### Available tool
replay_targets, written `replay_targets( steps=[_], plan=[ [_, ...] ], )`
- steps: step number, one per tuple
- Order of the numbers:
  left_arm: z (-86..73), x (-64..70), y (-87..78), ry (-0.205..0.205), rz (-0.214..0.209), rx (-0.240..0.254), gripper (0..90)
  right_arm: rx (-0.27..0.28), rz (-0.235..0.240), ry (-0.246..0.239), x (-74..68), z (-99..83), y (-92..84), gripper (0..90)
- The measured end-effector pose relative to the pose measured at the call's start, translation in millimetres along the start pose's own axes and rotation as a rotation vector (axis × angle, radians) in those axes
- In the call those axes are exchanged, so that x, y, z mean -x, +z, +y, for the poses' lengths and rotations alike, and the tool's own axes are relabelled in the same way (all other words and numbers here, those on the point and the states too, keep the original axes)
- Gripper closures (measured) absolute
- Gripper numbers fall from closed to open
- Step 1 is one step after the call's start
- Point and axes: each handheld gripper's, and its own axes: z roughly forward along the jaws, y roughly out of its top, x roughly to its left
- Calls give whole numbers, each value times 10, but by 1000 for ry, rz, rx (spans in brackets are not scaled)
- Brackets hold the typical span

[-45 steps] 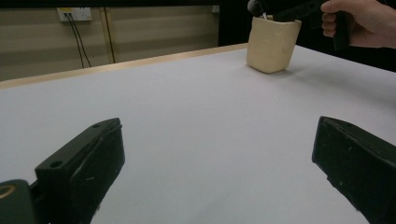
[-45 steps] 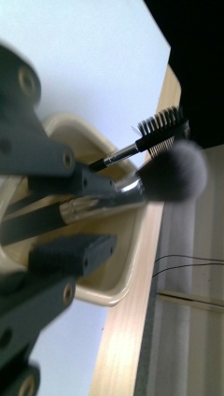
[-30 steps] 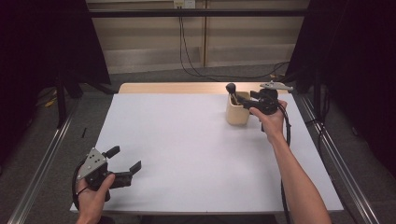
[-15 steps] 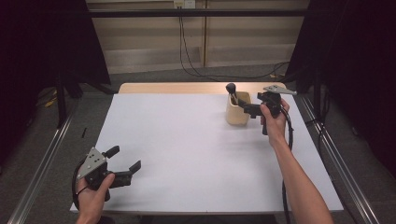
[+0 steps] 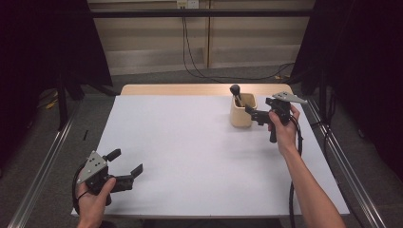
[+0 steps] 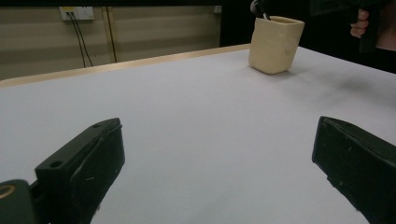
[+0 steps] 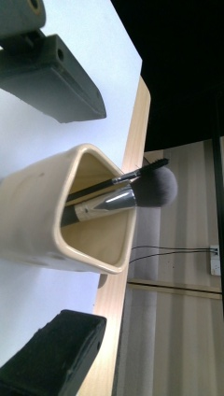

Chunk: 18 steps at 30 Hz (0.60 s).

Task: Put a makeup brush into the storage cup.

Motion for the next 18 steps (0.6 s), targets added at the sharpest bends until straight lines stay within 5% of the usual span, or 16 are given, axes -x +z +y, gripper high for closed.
replay_targets(
  steps=[18],
  plan=[
    [-3,9,-25,-2,1,1,25,7,-8,-19,-41,-185,-264,6]
  ],
)
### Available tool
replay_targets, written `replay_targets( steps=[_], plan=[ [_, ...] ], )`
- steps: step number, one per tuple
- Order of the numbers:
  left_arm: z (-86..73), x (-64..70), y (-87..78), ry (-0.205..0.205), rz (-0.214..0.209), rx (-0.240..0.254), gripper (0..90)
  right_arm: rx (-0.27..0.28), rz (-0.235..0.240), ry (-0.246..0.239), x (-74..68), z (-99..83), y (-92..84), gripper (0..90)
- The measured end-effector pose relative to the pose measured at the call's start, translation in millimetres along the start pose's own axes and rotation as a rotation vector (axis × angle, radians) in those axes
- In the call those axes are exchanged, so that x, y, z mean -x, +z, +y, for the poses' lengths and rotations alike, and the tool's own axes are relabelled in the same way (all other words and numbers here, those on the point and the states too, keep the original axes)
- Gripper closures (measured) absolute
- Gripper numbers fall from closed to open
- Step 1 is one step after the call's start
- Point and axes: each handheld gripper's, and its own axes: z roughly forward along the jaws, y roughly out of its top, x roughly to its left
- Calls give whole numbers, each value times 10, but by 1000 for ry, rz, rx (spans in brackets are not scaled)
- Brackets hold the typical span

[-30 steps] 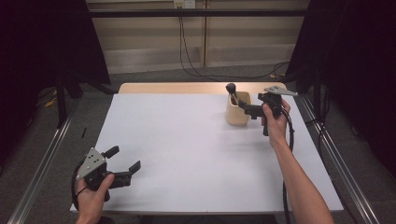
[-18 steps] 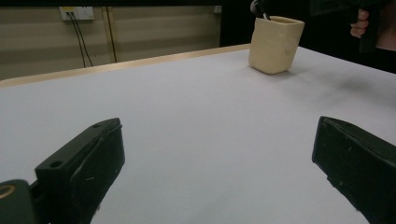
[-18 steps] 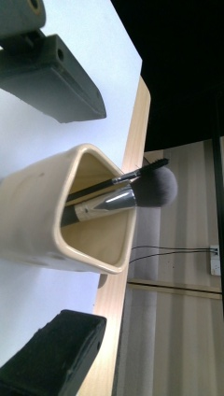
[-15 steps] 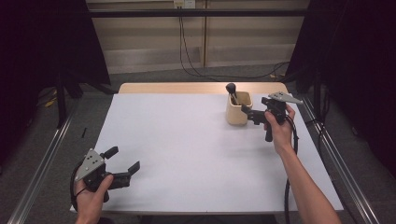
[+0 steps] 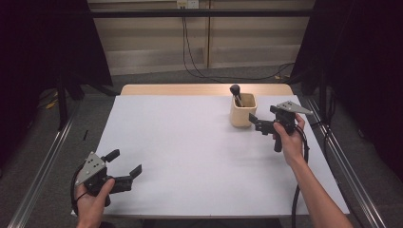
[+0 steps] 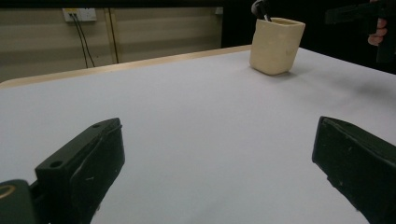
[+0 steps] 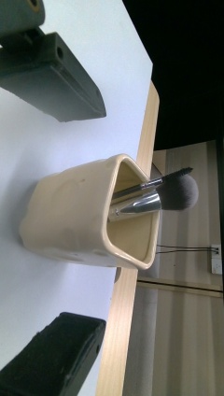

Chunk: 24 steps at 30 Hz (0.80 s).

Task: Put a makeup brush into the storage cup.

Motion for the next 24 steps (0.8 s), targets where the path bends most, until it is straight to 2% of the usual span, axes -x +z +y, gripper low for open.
replay_targets(
  steps=[8,15,24],
  plan=[
    [1,-5,-5,-10,7,2,24,-8,-3,-2,11,-82,-116,5],
    [-6,-5,-23,-9,13,2,24,-10,-10,-25,-6,-132,-239,8],
    [-6,-5,-41,-9,18,6,23,-2,-9,-31,-12,-228,-466,9]
  ],
)
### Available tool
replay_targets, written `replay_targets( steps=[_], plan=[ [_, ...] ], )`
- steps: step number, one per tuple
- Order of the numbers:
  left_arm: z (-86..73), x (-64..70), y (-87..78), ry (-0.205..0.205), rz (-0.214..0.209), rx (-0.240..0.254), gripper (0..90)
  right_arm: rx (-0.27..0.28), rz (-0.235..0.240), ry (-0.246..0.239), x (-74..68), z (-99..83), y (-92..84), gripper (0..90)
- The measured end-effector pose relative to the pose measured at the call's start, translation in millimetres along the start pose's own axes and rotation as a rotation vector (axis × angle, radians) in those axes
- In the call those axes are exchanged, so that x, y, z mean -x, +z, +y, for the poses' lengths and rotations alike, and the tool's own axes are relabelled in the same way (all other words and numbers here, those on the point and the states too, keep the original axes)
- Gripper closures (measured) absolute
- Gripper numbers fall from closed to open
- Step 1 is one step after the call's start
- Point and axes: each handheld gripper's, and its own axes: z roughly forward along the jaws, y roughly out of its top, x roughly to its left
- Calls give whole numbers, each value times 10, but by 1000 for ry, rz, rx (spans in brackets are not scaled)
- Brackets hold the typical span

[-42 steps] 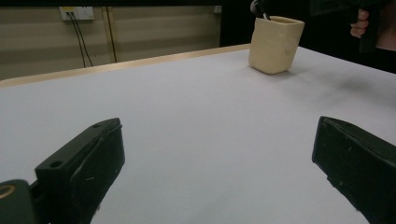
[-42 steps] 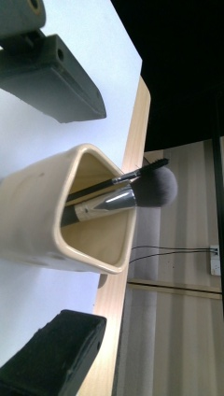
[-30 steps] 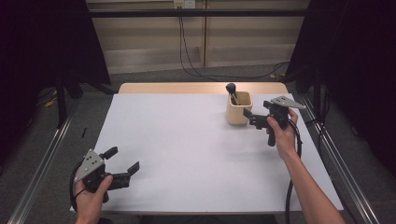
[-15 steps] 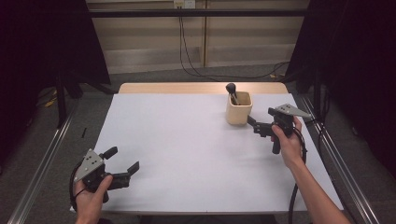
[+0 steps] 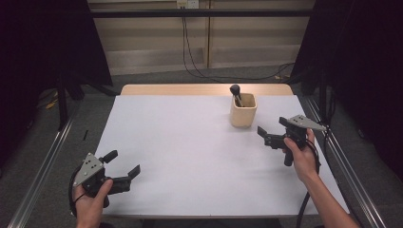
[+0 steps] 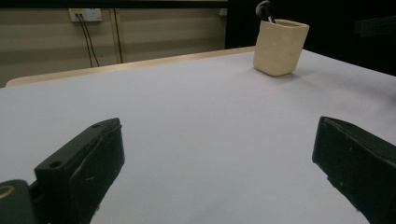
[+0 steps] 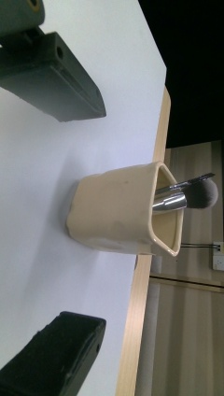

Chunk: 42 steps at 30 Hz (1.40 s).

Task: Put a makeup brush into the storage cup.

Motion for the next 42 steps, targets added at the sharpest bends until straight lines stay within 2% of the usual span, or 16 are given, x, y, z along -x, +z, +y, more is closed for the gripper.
replay_targets(
  steps=[6,9,17,28,30,42],
  plan=[
    [2,13,0,-3,-6,-3,23,12,-7,14,5,-61,-134,10],
    [-2,5,-3,-5,-10,1,23,-4,-7,-2,-5,-93,-214,11],
    [-4,13,-8,0,-4,-2,23,5,-32,-12,14,-177,-445,13],
    [-9,47,-36,-4,1,-2,23,10,-41,20,-13,-323,-750,9],
    [-11,51,-37,8,2,-11,23,7,-31,41,-32,-343,-791,9],
    [3,124,-13,-4,-17,-13,23,-3,-58,36,-112,-467,-990,7]
  ],
)
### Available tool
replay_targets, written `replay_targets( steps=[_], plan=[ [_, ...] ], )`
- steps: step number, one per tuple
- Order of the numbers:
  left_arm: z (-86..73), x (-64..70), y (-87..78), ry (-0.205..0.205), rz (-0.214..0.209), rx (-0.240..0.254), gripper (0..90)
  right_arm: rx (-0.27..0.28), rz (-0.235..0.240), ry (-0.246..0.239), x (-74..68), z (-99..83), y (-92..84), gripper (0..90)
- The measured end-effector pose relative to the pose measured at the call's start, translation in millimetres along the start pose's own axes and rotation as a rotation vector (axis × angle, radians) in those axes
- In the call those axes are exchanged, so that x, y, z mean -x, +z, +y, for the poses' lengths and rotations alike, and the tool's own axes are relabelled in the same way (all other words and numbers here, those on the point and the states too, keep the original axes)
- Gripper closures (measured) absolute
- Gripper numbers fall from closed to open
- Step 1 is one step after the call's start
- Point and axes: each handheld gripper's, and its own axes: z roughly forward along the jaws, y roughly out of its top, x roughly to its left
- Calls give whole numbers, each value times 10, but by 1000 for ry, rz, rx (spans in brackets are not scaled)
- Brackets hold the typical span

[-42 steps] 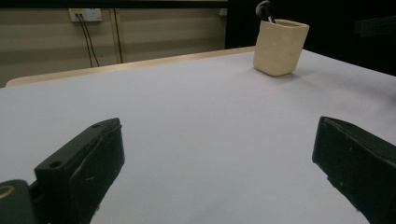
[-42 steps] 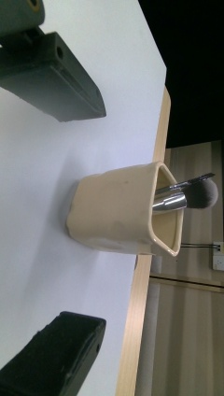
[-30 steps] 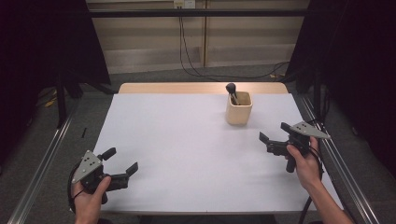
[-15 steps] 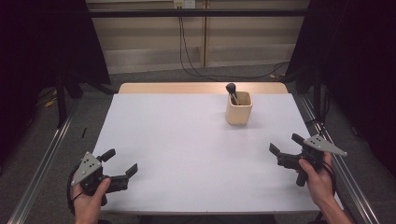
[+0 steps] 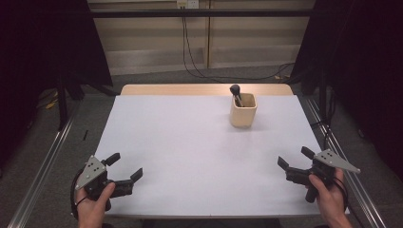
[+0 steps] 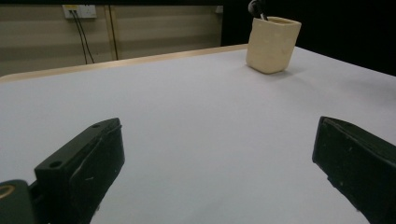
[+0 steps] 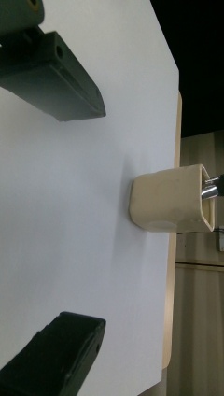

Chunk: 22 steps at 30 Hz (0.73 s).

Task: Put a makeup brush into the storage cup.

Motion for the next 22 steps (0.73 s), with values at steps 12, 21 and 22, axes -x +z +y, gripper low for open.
replay_targets(
  steps=[12,21,22],
  plan=[
    [1,-14,-26,13,-1,5,23,-12,6,-5,0,-87,-45,3],
    [-7,-30,-39,5,15,7,23,-7,24,0,5,-77,-28,3],
    [-8,-30,-37,5,17,6,23,-7,24,2,7,-77,-30,3]
  ],
)
